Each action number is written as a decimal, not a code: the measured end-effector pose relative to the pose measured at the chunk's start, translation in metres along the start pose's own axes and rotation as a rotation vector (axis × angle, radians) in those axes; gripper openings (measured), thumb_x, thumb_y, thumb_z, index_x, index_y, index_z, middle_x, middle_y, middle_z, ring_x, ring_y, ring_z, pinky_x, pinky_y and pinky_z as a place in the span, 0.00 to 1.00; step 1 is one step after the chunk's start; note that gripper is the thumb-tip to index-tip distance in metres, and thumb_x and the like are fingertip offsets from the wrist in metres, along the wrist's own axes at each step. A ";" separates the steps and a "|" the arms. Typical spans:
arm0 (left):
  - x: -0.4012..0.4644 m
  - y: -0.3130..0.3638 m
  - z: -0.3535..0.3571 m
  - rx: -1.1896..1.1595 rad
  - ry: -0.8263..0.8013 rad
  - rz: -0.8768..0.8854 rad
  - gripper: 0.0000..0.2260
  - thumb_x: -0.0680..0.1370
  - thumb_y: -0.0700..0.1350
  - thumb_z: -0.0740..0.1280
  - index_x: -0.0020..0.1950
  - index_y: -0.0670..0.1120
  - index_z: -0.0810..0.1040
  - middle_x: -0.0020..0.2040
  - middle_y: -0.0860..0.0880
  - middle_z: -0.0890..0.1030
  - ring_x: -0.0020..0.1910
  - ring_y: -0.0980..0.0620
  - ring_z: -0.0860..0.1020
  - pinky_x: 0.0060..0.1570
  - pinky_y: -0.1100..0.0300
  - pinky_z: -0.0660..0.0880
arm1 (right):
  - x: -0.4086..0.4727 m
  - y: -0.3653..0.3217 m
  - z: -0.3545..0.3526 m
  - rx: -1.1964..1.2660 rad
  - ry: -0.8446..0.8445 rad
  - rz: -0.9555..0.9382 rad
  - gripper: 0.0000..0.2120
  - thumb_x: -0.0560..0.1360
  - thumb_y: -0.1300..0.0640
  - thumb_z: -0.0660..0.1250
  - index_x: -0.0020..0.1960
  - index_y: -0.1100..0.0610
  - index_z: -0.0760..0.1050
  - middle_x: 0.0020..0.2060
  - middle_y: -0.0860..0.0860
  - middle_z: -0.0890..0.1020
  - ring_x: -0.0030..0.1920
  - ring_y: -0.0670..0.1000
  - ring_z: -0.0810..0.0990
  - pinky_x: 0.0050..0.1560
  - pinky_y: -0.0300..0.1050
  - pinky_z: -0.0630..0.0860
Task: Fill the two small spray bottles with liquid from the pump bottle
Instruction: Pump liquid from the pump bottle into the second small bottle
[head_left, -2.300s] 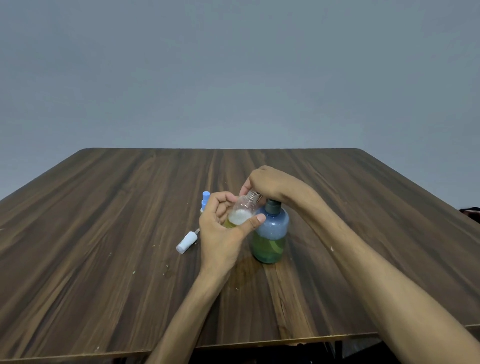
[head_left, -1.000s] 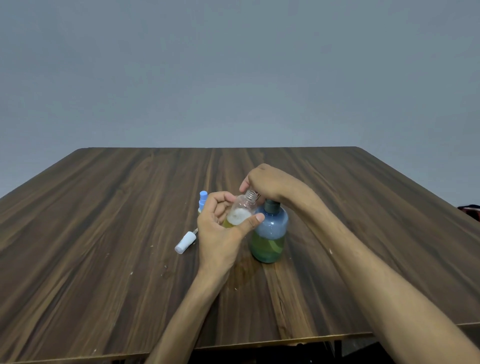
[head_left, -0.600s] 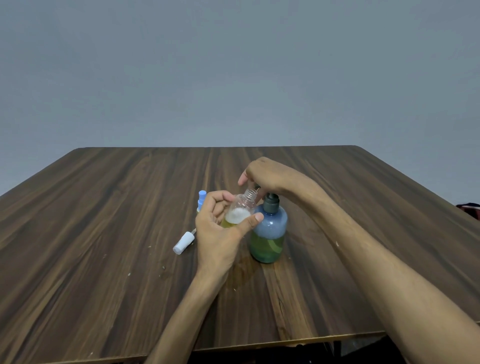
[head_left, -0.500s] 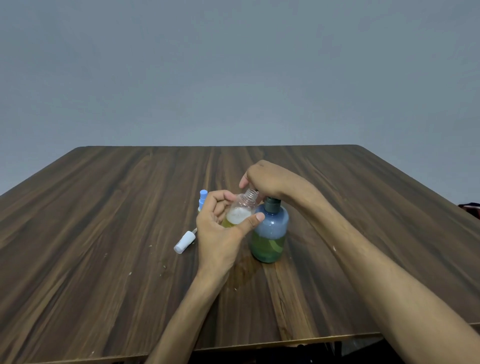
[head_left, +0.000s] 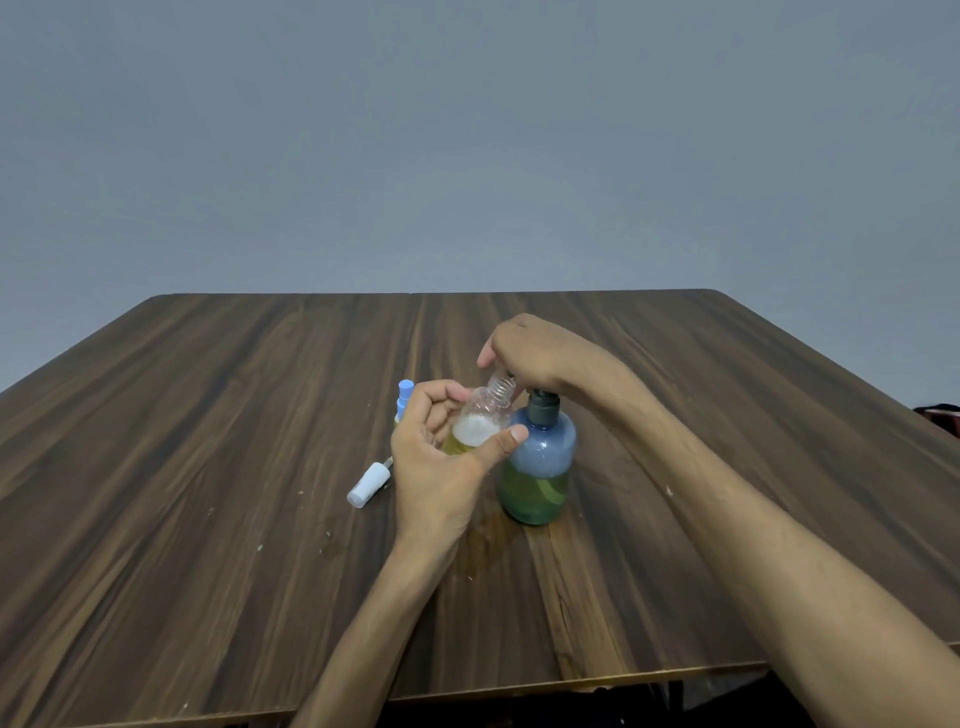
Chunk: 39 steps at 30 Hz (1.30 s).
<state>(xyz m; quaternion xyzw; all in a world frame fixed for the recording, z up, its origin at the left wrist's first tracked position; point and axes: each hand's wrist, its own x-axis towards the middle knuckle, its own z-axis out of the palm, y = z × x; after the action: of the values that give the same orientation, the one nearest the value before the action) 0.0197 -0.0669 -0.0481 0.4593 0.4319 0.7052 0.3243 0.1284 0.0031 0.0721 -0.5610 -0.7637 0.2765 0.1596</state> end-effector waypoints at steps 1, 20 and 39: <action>0.000 0.000 0.000 0.007 0.001 0.002 0.25 0.64 0.36 0.86 0.54 0.45 0.78 0.52 0.45 0.87 0.54 0.47 0.87 0.55 0.53 0.83 | 0.000 0.002 0.002 -0.034 -0.003 -0.009 0.18 0.81 0.62 0.55 0.58 0.63 0.82 0.52 0.58 0.86 0.41 0.54 0.85 0.44 0.47 0.78; 0.001 0.001 0.000 0.005 -0.003 0.009 0.24 0.62 0.39 0.85 0.53 0.46 0.78 0.50 0.48 0.87 0.53 0.49 0.87 0.54 0.55 0.83 | -0.006 -0.003 0.002 -0.037 -0.047 0.020 0.19 0.81 0.63 0.54 0.60 0.66 0.82 0.54 0.61 0.86 0.44 0.56 0.84 0.40 0.43 0.75; 0.001 -0.003 0.000 -0.007 -0.018 0.021 0.23 0.66 0.30 0.83 0.53 0.45 0.77 0.47 0.53 0.87 0.50 0.54 0.86 0.51 0.61 0.82 | -0.006 -0.003 0.000 -0.005 0.003 0.023 0.20 0.79 0.61 0.54 0.60 0.64 0.81 0.54 0.59 0.86 0.56 0.60 0.84 0.59 0.52 0.78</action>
<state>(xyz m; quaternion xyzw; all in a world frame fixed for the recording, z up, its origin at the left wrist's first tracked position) 0.0192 -0.0651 -0.0508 0.4691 0.4217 0.7058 0.3224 0.1283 -0.0028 0.0743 -0.5705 -0.7577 0.2757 0.1561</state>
